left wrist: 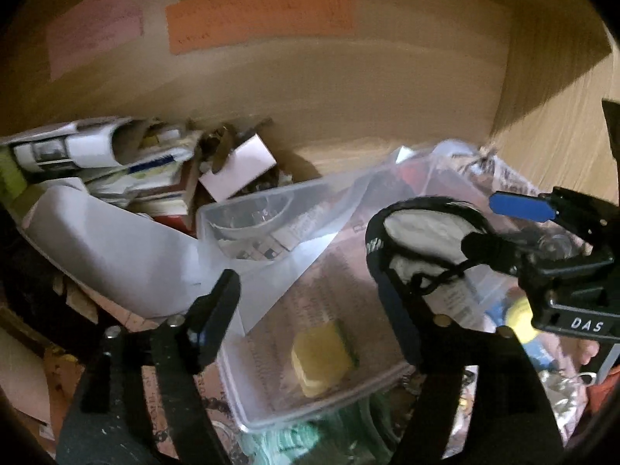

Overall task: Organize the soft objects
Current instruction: 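Drop the sponge into the clear box with the left tool while the right tool drops the mask, then grasp the green glove with the left tool while the right tool grasps the yellow ball, then release the glove into the clear box with the left tool while the right tool releases the ball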

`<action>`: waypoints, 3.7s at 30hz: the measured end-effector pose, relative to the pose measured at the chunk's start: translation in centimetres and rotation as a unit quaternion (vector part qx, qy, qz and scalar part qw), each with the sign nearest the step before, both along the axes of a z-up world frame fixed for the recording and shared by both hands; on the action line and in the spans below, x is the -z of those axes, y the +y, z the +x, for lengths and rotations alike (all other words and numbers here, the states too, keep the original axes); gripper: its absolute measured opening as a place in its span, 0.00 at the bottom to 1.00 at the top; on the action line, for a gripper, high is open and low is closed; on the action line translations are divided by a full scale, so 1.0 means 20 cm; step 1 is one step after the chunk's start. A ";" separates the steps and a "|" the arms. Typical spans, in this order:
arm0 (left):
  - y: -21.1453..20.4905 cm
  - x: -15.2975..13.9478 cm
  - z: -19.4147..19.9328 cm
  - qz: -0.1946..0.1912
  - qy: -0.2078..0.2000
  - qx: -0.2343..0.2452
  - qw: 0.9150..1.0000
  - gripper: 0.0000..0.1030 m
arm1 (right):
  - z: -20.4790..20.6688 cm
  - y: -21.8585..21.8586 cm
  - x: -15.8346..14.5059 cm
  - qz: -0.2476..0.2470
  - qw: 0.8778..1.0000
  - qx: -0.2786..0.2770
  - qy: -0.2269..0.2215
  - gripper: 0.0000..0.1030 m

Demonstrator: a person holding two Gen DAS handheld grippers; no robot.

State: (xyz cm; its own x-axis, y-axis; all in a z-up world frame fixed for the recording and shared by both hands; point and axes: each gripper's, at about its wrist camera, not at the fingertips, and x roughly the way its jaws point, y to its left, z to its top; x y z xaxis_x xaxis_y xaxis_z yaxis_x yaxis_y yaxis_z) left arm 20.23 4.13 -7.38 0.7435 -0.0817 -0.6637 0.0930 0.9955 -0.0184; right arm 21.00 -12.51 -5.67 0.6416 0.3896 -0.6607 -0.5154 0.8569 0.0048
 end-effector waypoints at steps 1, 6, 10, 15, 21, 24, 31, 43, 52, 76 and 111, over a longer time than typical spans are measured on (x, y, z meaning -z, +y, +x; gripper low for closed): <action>0.01 -0.02 -0.02 -0.003 -0.007 -0.002 1.000 0.79 | -0.01 -0.01 -0.02 0.003 1.000 0.001 -0.008 0.67; 0.04 -0.11 -0.16 -0.014 -0.045 -0.010 0.999 0.93 | -0.13 -0.06 -0.13 0.022 0.999 0.003 -0.047 0.81; 0.06 -0.14 -0.27 -0.016 -0.063 -0.014 0.998 0.99 | -0.21 -0.11 -0.17 0.033 0.997 0.001 -0.065 0.85; 0.09 -0.09 -0.37 -0.021 -0.053 -0.019 0.998 1.00 | -0.31 -0.19 -0.15 0.038 0.997 0.009 -0.073 0.90; 0.15 0.05 -0.41 -0.020 -0.015 -0.029 0.999 1.00 | -0.38 -0.25 -0.06 0.037 0.998 0.019 -0.049 0.91; 0.17 0.14 -0.41 -0.013 0.010 -0.034 0.999 1.00 | -0.39 -0.28 0.00 0.031 0.999 0.026 -0.034 0.91; 0.25 0.31 -0.38 -0.042 0.049 -0.065 0.996 0.99 | -0.34 -0.36 0.22 0.032 0.997 0.058 0.035 0.90; 0.17 0.37 -0.36 -0.019 0.079 -0.034 0.996 0.53 | -0.29 -0.37 0.35 0.034 0.994 0.053 0.089 0.41; 0.15 0.34 -0.44 -0.022 0.069 -0.032 0.997 0.22 | -0.35 -0.39 0.23 0.052 0.996 0.052 0.046 0.40; 0.11 -0.23 -0.49 -0.040 -0.096 -0.020 0.994 0.19 | -0.38 -0.24 -0.19 0.122 0.990 0.002 -0.063 0.41; -0.24 0.09 0.10 -0.007 0.010 0.046 0.999 0.30 | 0.04 -0.06 0.13 0.006 0.999 0.000 0.035 0.41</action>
